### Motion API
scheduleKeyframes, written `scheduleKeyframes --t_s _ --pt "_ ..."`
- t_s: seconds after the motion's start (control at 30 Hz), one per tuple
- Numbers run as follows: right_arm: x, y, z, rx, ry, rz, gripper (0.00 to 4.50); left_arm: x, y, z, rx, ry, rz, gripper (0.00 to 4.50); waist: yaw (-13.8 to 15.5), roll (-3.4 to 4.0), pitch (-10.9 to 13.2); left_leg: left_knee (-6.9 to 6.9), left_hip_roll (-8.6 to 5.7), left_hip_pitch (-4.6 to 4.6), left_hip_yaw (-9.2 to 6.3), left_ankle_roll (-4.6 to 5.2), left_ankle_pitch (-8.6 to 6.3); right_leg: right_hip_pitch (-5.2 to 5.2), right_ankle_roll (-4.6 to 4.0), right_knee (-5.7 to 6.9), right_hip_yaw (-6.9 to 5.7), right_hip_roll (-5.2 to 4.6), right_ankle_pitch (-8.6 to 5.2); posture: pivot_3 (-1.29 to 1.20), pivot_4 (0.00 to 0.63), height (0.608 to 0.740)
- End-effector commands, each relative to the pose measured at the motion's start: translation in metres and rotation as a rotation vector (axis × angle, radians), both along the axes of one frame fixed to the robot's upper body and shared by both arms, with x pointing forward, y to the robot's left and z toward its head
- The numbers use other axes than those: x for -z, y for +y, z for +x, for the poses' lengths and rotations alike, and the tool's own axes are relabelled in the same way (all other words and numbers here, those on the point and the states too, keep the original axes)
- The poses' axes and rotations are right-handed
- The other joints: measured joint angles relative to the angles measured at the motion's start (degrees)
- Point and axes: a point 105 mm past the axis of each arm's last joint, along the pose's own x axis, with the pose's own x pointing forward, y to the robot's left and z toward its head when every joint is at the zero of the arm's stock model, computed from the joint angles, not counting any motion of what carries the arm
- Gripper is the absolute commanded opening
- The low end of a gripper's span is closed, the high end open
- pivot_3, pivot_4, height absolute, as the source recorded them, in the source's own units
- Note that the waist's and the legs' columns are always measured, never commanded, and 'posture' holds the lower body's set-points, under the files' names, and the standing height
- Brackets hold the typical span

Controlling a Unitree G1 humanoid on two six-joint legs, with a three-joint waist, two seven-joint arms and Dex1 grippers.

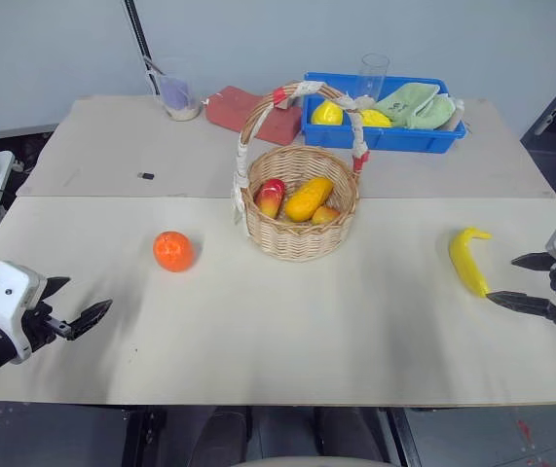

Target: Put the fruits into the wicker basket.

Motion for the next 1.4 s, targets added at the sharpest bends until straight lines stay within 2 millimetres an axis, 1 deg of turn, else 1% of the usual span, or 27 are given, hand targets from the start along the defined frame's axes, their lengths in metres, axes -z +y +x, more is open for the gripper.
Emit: scheduleKeyframes --t_s 0.03,0.13,0.23,0.33,0.47,0.53,0.6,0.7,0.83,0.97,1.07,1.17,1.3,1.4 --pt "-0.016 -0.003 0.0 -0.004 -0.044 -0.035 4.48 -0.011 0.0 0.0 0.028 -0.031 0.013 4.5 0.0 0.0 0.0 0.0 0.0 0.0 0.0 0.0 0.0 0.0 0.0 0.0 0.0 0.0 0.0 0.0 0.15 0.711" --pt "-0.016 -0.004 0.0 -0.003 -0.043 -0.039 4.48 -0.016 -0.001 0.0 0.057 -0.07 0.016 4.5 0.2 0.0 0.0 0.0 0.0 0.0 0.0 0.0 0.0 0.0 0.0 0.0 0.0 0.0 0.0 0.0 0.15 0.711" --pt "-0.016 -0.004 0.0 -0.001 -0.042 -0.042 4.48 -0.019 0.004 0.0 0.047 -0.088 -0.011 4.5 0.3 0.0 0.0 0.0 0.0 0.0 0.0 0.0 0.0 0.0 0.0 0.0 0.0 0.0 0.0 0.0 0.15 0.711" --pt "-0.016 -0.004 0.0 -0.001 -0.043 -0.043 4.48 -0.02 0.008 -0.001 0.05 -0.088 -0.001 4.5 0.2 0.0 0.0 0.0 -0.01 0.0 0.01 0.0 0.0 0.01 0.0 0.0 0.0 -0.01 0.0 0.0 0.15 0.711" --pt "-0.018 0.0 0.001 -0.011 -0.061 -0.035 4.48 -0.024 0.004 0.003 0.051 -0.109 -0.028 4.5 0.3 0.0 0.0 0.0 -0.01 0.0 0.02 0.0 0.0 0.01 0.0 -0.01 0.0 -0.02 0.0 0.0 0.15 0.711" --pt "-0.022 0.009 0.003 -0.044 -0.082 -0.016 4.48 -0.026 -0.001 0.007 0.045 -0.121 -0.087 4.5 0.3 0.0 0.0 0.01 -0.01 0.0 0.02 0.0 0.0 0.01 0.0 0.0 0.0 -0.02 0.0 0.0 0.15 0.711" --pt "-0.028 0.024 0.004 -0.102 -0.099 0.011 4.48 -0.024 -0.005 0.012 0.017 -0.119 -0.143 4.5 0.2 0.0 0.0 0.01 -0.01 0.0 0.02 0.0 0.0 0.01 0.0 0.01 0.0 -0.02 0.0 0.0 0.15 0.711" --pt "-0.037 0.052 0.002 -0.205 -0.103 0.064 4.48 -0.015 -0.023 0.022 0.034 -0.109 -0.212 4.5 0.2 0.01 0.0 0.0 0.0 0.01 0.0 0.0 0.0 0.01 0.01 0.02 0.0 0.0 0.0 0.0 0.15 0.711" --pt "-0.052 0.091 -0.003 -0.339 -0.101 0.139 4.48 -0.007 -0.047 0.039 0.077 -0.101 -0.257 4.5 0.3 0.0 0.0 0.01 -0.01 0.0 -0.01 0.0 0.0 0.01 0.01 0.04 0.0 -0.01 0.01 0.0 0.15 0.711" --pt "-0.071 0.126 -0.008 -0.454 -0.123 0.197 4.48 0.006 -0.059 0.058 0.078 -0.095 -0.273 4.5 0.4 0.0 0.0 0.03 -0.02 -0.02 -0.03 0.0 0.0 0.0 0.02 0.03 -0.01 -0.01 0.01 0.0 0.15 0.711" --pt "-0.083 0.146 -0.013 -0.525 -0.136 0.238 4.48 0.011 -0.068 0.074 0.077 -0.112 -0.272 4.5 0.4 -0.01 0.0 0.03 -0.03 -0.05 -0.05 0.0 0.0 -0.02 0.02 0.03 -0.01 -0.01 0.01 0.0 0.15 0.711" --pt "-0.087 0.158 -0.015 -0.572 -0.144 0.243 4.48 0.018 -0.076 0.089 0.072 -0.128 -0.28 4.5 0.6 -0.05 0.0 0.04 -0.04 -0.06 -0.07 0.0 0.0 -0.02 0.02 0.02 -0.03 -0.02 0.01 0.0 0.15 0.711" --pt "-0.09 0.166 -0.014 -0.604 -0.158 0.243 4.48 0.024 -0.086 0.105 0.074 -0.152 -0.28 4.5 0.5 -0.05 0.0 0.04 -0.09 -0.1 -0.08 0.0 0.0 -0.04 0.04 0.01 -0.04 -0.06 0.03 0.0 0.15 0.711" --pt "-0.092 0.172 -0.014 -0.628 -0.17 0.246 4.48 0.025 -0.088 0.115 0.063 -0.178 -0.279 4.5 0.5 -0.06 0.0 0.05 -0.09 -0.13 -0.08 0.0 0.0 -0.1 0.05 0.03 -0.04 -0.06 0.03 0.0 0.15 0.711"
